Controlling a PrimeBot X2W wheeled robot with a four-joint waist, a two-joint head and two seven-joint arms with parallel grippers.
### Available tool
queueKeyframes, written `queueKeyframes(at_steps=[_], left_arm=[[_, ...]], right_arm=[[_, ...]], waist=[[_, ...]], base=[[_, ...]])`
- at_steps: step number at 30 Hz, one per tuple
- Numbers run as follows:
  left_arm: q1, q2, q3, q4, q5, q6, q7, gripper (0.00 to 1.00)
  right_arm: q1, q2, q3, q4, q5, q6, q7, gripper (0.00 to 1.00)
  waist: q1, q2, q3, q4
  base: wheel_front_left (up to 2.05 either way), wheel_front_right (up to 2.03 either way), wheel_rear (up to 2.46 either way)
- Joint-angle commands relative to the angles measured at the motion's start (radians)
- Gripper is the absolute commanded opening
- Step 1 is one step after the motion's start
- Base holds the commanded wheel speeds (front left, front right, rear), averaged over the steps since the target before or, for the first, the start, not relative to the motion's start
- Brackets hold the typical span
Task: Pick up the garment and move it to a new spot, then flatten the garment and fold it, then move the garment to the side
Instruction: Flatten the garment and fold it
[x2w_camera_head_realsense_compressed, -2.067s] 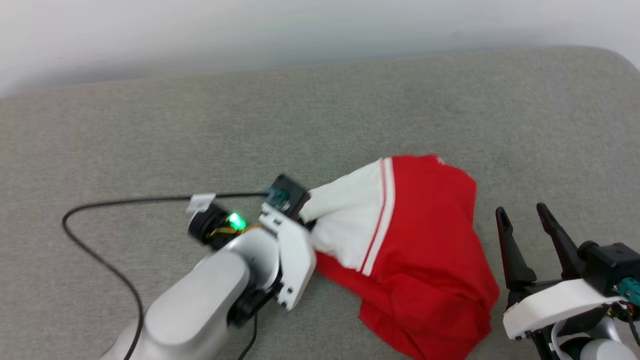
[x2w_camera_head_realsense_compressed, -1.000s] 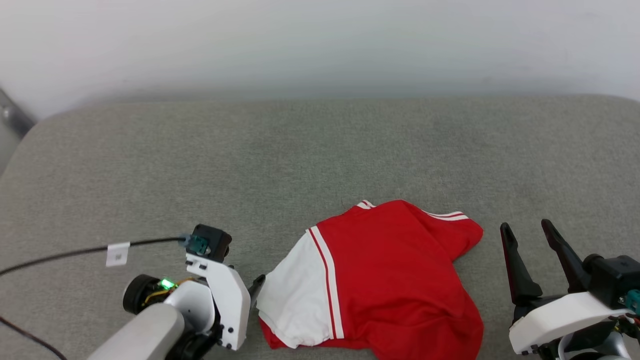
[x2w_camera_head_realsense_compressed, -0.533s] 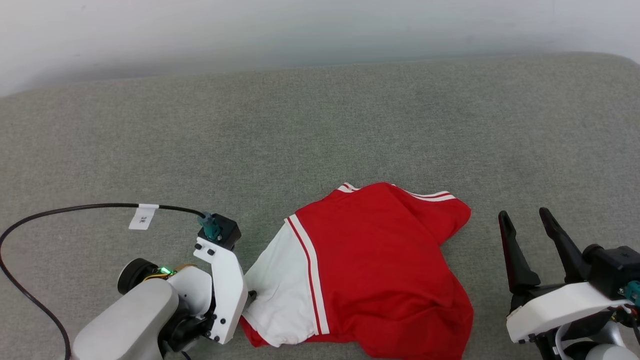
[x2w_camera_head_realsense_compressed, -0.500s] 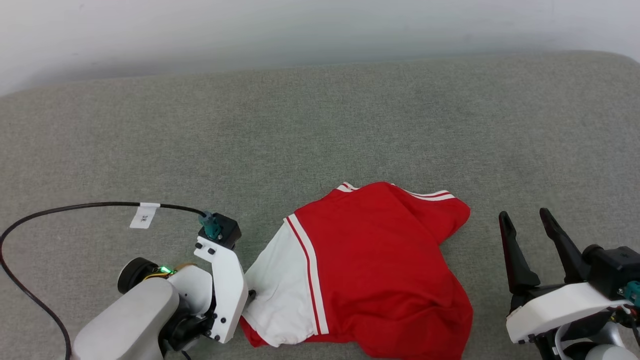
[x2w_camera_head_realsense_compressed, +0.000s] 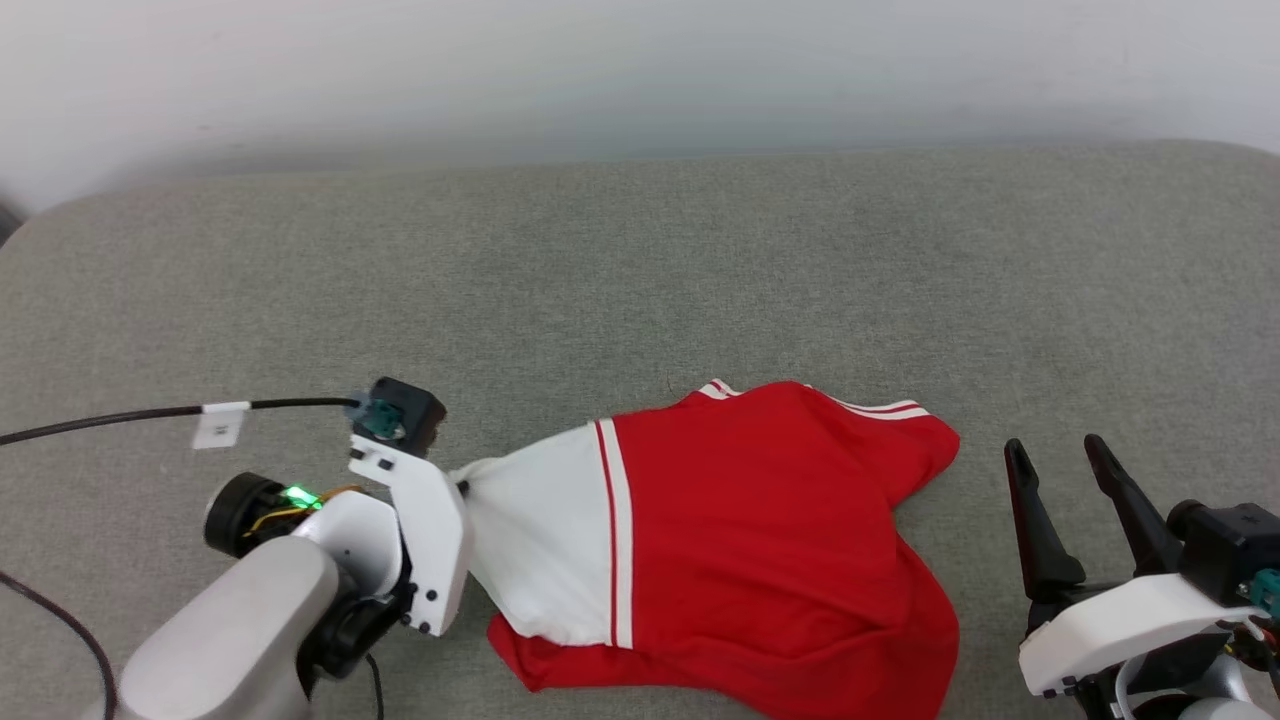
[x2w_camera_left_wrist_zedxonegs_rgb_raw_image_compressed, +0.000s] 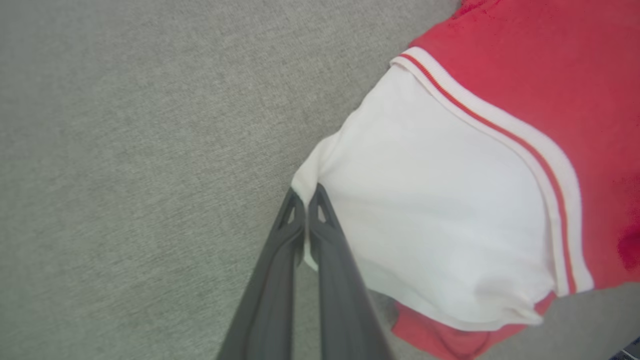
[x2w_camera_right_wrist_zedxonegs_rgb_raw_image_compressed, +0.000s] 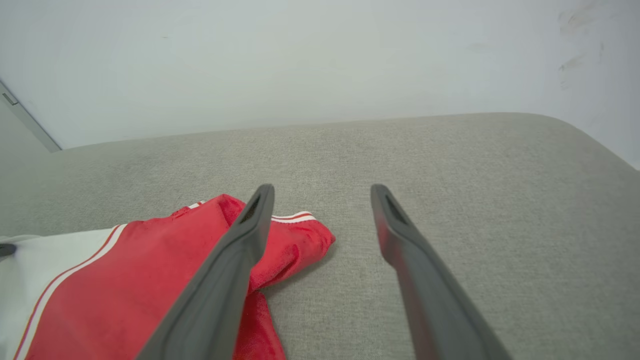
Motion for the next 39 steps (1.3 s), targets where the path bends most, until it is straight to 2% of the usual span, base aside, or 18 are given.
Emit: queueKeyframes(at_steps=[1, 5, 6, 9, 13, 14, 15, 16, 23, 27, 32, 39], left_arm=[[0.016, 0.020, 0.026, -0.017, -0.007, 0.026, -0.018, 0.00], [0.064, 0.086, 0.092, -0.049, -0.037, 0.087, -0.042, 0.00], [0.141, 0.131, 0.147, -0.051, -0.083, 0.141, -0.057, 0.00], [0.193, 0.139, 0.171, -0.022, -0.125, 0.153, -0.065, 0.00], [0.225, 0.104, 0.174, 0.022, -0.160, 0.145, -0.075, 0.00], [0.230, 0.090, 0.173, 0.034, -0.168, 0.144, -0.083, 0.25], [0.235, 0.075, 0.172, 0.043, -0.172, 0.140, -0.091, 0.72], [0.240, 0.062, 0.172, 0.053, -0.177, 0.135, -0.102, 1.00], [0.255, 0.008, 0.216, 0.063, -0.166, 0.155, -0.261, 1.00], [0.272, -0.013, 0.238, 0.021, -0.136, 0.186, -0.374, 1.00], [0.301, -0.053, 0.259, -0.053, -0.109, 0.203, -0.514, 1.00], [0.329, -0.081, 0.238, -0.144, -0.026, 0.219, -0.661, 1.00]], right_arm=[[0.013, 0.001, -0.004, -0.001, 0.002, 0.000, 0.003, 1.00], [0.021, 0.001, -0.011, -0.011, 0.001, 0.000, 0.011, 1.00], [0.022, 0.001, -0.018, -0.019, 0.000, 0.000, 0.015, 1.00], [0.015, 0.001, -0.019, -0.025, -0.003, 0.000, 0.021, 1.00], [0.004, 0.001, -0.024, -0.028, -0.006, 0.000, 0.027, 1.00], [0.003, 0.001, -0.026, -0.028, -0.007, 0.000, 0.029, 1.00], [0.003, 0.001, -0.028, -0.028, -0.008, 0.000, 0.031, 1.00], [0.006, 0.001, -0.030, -0.027, -0.008, 0.000, 0.032, 1.00], [0.042, 0.001, -0.051, -0.018, -0.003, 0.000, 0.042, 1.00], [0.062, 0.001, -0.056, -0.021, 0.002, 0.000, 0.053, 1.00], [0.082, 0.001, -0.063, -0.027, 0.011, 0.000, 0.067, 1.00], [0.096, 0.001, -0.074, -0.023, 0.033, 0.000, 0.087, 1.00]], waist=[[0.0000, 0.0000, -0.016, 0.020], [0.0000, 0.0000, -0.021, 0.042], [0.0000, 0.0000, -0.012, 0.051], [0.0000, 0.0000, -0.001, 0.052], [0.0000, 0.0000, 0.007, 0.044], [0.0000, 0.0000, 0.006, 0.042], [0.0000, 0.0000, 0.003, 0.040], [0.0000, 0.0000, -0.003, 0.038], [0.0000, 0.0000, -0.070, 0.038], [0.0000, 0.0000, -0.110, 0.043], [0.0000, 0.0000, -0.149, 0.050], [0.0000, 0.0000, -0.163, 0.058]], base=[[0.00, 0.00, 0.00], [0.00, 0.00, 0.00], [0.00, 0.00, 0.00], [0.00, 0.00, 0.00], [0.00, 0.00, 0.00], [0.00, 0.00, 0.00], [0.00, 0.00, 0.00], [0.00, 0.00, 0.00], [0.00, 0.00, 0.00], [0.00, 0.00, 0.00], [0.00, 0.00, 0.00], [0.00, 0.00, 0.00]])
